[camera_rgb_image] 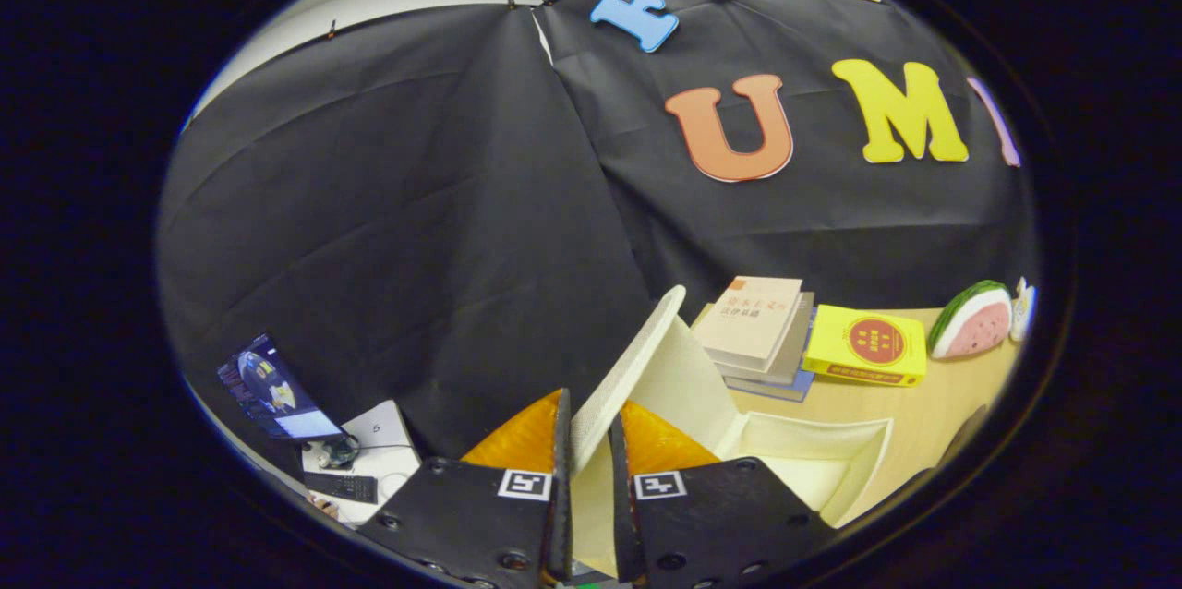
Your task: Open the storage box then place both shoes into the box .Put the left shoe in first, then the right shoe, with the right side of both shoes facing outward in a uniform manner.
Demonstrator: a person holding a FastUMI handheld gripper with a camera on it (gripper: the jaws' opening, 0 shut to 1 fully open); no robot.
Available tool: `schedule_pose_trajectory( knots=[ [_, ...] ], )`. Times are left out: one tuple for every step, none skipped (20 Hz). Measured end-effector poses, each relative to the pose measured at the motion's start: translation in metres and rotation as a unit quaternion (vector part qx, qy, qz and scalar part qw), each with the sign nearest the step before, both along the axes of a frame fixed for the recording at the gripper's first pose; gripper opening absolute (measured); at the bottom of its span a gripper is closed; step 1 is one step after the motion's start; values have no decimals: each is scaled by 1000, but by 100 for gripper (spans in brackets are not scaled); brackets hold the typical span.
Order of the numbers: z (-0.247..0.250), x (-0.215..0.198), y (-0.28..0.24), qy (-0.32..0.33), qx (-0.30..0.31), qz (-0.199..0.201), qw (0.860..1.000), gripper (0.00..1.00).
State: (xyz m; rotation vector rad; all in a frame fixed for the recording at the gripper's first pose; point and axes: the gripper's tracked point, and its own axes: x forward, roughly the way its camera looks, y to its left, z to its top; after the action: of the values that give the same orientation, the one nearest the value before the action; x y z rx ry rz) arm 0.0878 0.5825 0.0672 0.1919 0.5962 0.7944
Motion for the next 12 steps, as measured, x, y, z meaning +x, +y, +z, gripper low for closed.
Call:
schedule_pose_trajectory(
  knots=[
    [-3,0,11,-2,-4,7,1000,31],
    [-4,-8,17,-6,-6,21,1000,44],
    [-3,-12,20,-15,-10,27,999,56],
    [1,-13,24,-28,-7,26,999,69],
    [2,-16,28,-42,-4,26,999,82],
    [7,-21,29,-53,-1,26,998,95],
    [9,-24,31,-61,0,27,998,95],
    [11,-27,32,-67,4,27,997,95],
    [13,-30,29,-73,6,24,997,95],
    [15,-30,25,-83,7,19,996,96],
    [18,-27,18,-99,3,8,995,96],
    [22,-25,11,-117,4,-3,993,95]
  ],
)
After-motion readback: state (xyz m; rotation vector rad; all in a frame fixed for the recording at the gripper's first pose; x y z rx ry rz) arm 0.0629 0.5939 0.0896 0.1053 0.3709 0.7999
